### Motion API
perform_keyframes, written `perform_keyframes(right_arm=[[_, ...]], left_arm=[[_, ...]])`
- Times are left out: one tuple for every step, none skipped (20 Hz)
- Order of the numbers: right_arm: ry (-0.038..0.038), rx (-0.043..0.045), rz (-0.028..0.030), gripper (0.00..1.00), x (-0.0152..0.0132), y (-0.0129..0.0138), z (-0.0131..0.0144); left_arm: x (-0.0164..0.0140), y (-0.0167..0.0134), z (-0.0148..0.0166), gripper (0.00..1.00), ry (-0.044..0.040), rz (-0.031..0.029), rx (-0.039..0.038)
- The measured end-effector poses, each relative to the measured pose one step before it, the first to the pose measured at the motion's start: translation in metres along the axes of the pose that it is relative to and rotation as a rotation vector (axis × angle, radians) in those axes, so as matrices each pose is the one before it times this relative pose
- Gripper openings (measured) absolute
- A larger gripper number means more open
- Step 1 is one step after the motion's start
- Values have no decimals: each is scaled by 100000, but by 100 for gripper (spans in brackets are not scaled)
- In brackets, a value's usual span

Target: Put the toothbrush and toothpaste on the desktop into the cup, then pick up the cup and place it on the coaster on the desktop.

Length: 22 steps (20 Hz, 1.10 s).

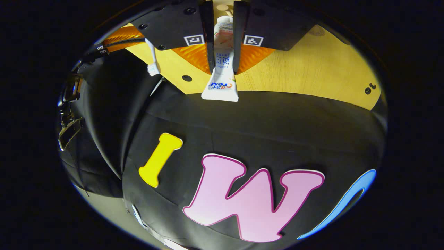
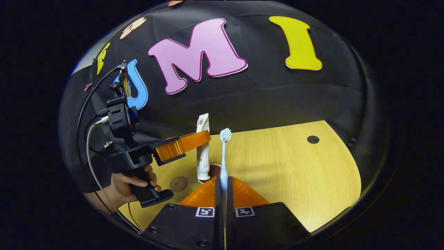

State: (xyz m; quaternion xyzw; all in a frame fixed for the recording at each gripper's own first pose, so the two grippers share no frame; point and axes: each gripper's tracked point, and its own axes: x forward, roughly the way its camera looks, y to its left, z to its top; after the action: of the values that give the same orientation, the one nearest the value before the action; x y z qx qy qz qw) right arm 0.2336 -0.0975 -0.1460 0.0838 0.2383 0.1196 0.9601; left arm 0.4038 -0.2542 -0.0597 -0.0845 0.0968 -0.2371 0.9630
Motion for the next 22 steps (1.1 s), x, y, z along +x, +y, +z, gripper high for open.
perform_keyframes(right_arm=[[-284,68,-603,7,254,-372,74],[-340,41,-85,7,214,-214,-6],[-312,56,-327,7,222,-161,62],[-440,129,117,7,281,-81,55],[-613,-177,108,7,274,-60,31],[-608,-200,175,7,300,84,128],[-771,-496,390,7,334,49,68],[-682,-516,302,7,255,153,53],[-838,-400,668,7,353,156,53],[-1035,-1046,62,7,385,33,72],[-1013,-1260,15,6,403,30,35],[-687,-1209,882,7,431,235,-65],[-168,-753,-142,7,435,47,-86],[-140,323,230,7,227,270,-312],[-292,844,-251,7,262,98,185],[-1194,998,203,7,129,185,358],[-1550,781,563,7,101,374,522],[-1168,282,1108,6,181,487,400],[-1353,-210,637,6,288,405,501],[-750,1,773,6,341,166,602],[-1653,69,897,6,342,432,424],[-2541,162,653,7,477,418,589]], left_arm=[[579,339,-185,26,-941,-358,-612],[239,190,-179,27,-972,-364,450],[386,238,-458,27,-30,-518,952],[222,67,-597,27,297,-772,901],[252,-19,-678,27,-30,-747,945],[177,101,-676,27,-186,-222,1263],[5,125,-580,27,-773,369,1579],[112,-12,-667,27,-478,128,1759],[-51,-118,-821,27,472,-389,1428],[-153,19,-753,28,492,264,1103],[24,148,-628,31,447,1058,706],[-51,307,-672,38,389,1150,-284],[-273,271,-322,49,415,1591,-1099],[-216,178,8,56,-359,1285,-1254],[-566,133,162,64,-575,243,-599],[-763,136,850,66,-1597,755,278],[-858,247,901,73,-1437,1155,161],[-1033,497,1043,82,-1450,2296,-105],[-1038,503,844,96,-935,2035,-434],[-1360,315,671,97,-521,1875,231],[-1491,718,504,98,-1277,2657,1570],[-1302,955,498,98,-1516,3829,1935]])
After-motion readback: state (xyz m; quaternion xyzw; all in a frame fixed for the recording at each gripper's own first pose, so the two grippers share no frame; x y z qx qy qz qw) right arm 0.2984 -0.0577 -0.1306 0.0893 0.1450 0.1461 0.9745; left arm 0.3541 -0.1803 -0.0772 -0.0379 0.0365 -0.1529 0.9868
